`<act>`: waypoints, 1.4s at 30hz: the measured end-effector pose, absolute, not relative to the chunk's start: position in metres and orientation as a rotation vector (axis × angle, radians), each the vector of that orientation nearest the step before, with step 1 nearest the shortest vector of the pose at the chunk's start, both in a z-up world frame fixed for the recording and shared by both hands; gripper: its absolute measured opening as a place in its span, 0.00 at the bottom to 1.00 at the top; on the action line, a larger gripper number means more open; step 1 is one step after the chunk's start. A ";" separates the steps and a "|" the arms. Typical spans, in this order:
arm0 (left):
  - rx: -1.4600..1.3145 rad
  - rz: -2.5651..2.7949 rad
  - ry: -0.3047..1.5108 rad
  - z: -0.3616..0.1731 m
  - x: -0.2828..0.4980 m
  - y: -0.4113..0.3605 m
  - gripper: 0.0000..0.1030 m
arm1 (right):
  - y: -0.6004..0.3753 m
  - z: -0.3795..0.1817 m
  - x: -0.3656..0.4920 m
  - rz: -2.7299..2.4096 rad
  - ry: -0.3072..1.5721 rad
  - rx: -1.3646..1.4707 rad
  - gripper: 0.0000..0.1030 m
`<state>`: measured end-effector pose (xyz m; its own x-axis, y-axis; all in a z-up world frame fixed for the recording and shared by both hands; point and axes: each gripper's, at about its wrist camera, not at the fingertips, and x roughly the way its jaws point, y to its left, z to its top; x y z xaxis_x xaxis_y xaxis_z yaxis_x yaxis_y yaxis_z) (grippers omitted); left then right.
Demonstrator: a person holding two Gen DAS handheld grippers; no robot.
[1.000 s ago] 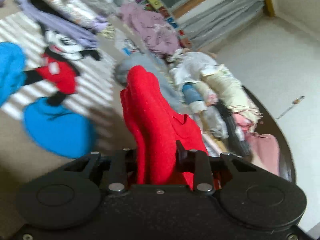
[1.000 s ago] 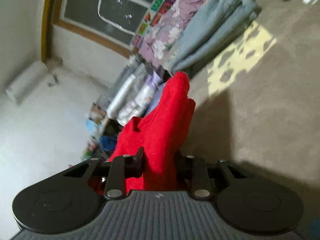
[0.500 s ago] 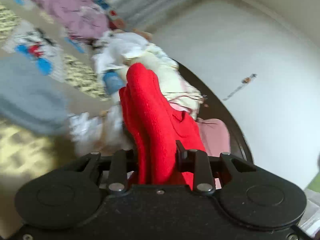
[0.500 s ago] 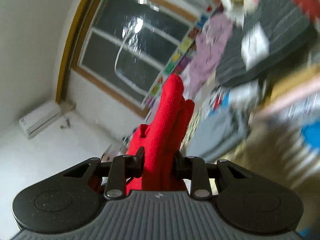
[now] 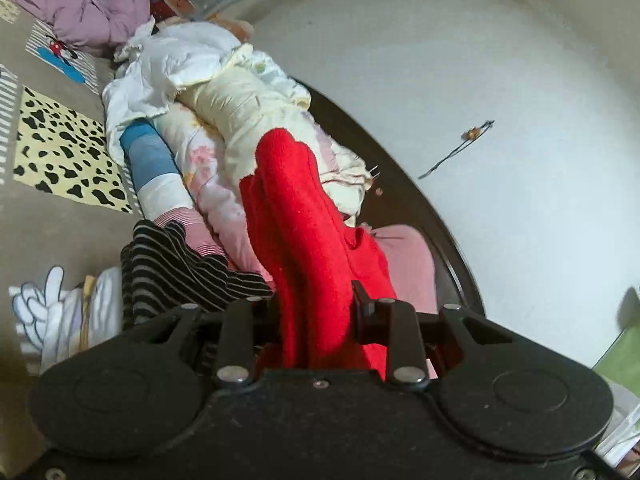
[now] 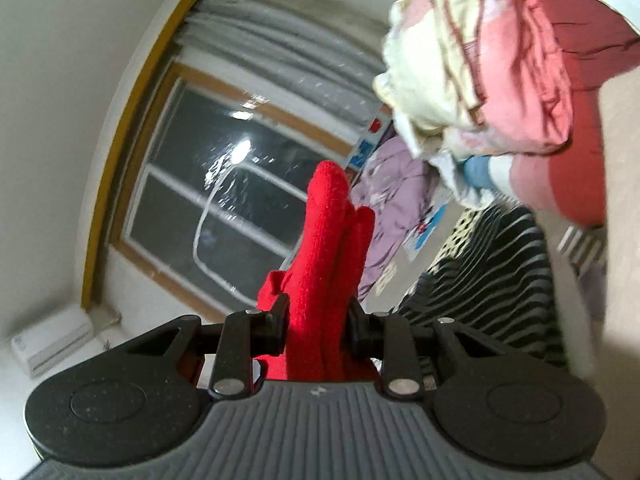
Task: Fold clothes
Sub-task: 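Carry the folded red sweater with both grippers onto the clothes stack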
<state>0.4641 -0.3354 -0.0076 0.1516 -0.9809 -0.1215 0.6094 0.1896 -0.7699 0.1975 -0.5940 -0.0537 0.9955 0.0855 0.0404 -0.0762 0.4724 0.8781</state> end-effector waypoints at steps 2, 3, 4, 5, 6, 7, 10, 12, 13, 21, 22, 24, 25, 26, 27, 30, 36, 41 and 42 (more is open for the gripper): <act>-0.638 -1.264 0.724 -0.012 0.471 -0.343 0.26 | -0.600 -0.064 0.203 0.072 0.007 1.082 0.29; -0.636 -1.262 0.732 -0.015 0.473 -0.345 0.26 | -0.604 -0.069 0.205 0.058 0.006 1.087 0.29; -0.633 -1.258 0.742 -0.019 0.475 -0.348 0.26 | -0.607 -0.073 0.209 0.043 0.009 1.089 0.29; -0.621 -1.249 0.756 -0.024 0.477 -0.352 0.27 | -0.610 -0.077 0.213 0.027 0.012 1.091 0.29; -0.583 -1.223 0.777 -0.029 0.479 -0.357 0.27 | -0.611 -0.079 0.216 -0.011 0.040 1.079 0.29; -0.514 -1.175 0.795 -0.034 0.479 -0.361 0.34 | -0.611 -0.082 0.220 -0.057 0.075 1.062 0.32; -0.332 -1.063 0.708 -0.030 0.465 -0.357 0.45 | -0.609 -0.087 0.229 -0.187 0.172 0.994 0.35; -0.282 -1.041 0.585 -0.021 0.450 -0.346 0.49 | -0.598 -0.080 0.225 -0.254 0.177 0.886 0.35; -0.272 -1.035 0.531 -0.017 0.442 -0.341 0.49 | -0.590 -0.073 0.221 -0.283 0.160 0.815 0.35; -0.039 -1.076 0.355 -0.033 0.403 -0.357 0.49 | -0.519 -0.049 0.232 -0.232 0.117 0.218 0.36; 0.058 -1.052 0.343 -0.043 0.397 -0.365 0.49 | -0.516 -0.057 0.245 -0.249 0.190 0.207 0.39; 0.157 -1.029 0.294 -0.052 0.386 -0.372 0.49 | -0.519 -0.072 0.257 -0.270 0.244 0.214 0.40; 0.157 -1.031 0.282 -0.049 0.381 -0.369 0.50 | -0.521 -0.079 0.262 -0.278 0.263 0.218 0.40; 0.146 -1.035 0.277 -0.045 0.378 -0.365 0.53 | -0.523 -0.086 0.266 -0.286 0.281 0.222 0.40; 0.135 -1.039 0.272 -0.040 0.375 -0.360 0.56 | -0.526 -0.093 0.271 -0.293 0.300 0.226 0.40; 0.112 -1.020 0.266 -0.029 0.366 -0.347 0.59 | -0.522 -0.087 0.253 -0.300 0.237 0.220 0.49; 0.065 -1.001 0.346 -0.015 0.346 -0.325 0.74 | -0.520 -0.066 0.208 -0.296 0.193 0.321 0.65; 0.056 -0.924 0.407 -0.001 0.332 -0.311 0.89 | -0.516 -0.053 0.170 -0.311 0.216 0.449 0.82; 0.035 -0.916 0.423 0.002 0.331 -0.308 0.92 | -0.515 -0.052 0.161 -0.317 0.215 0.482 0.89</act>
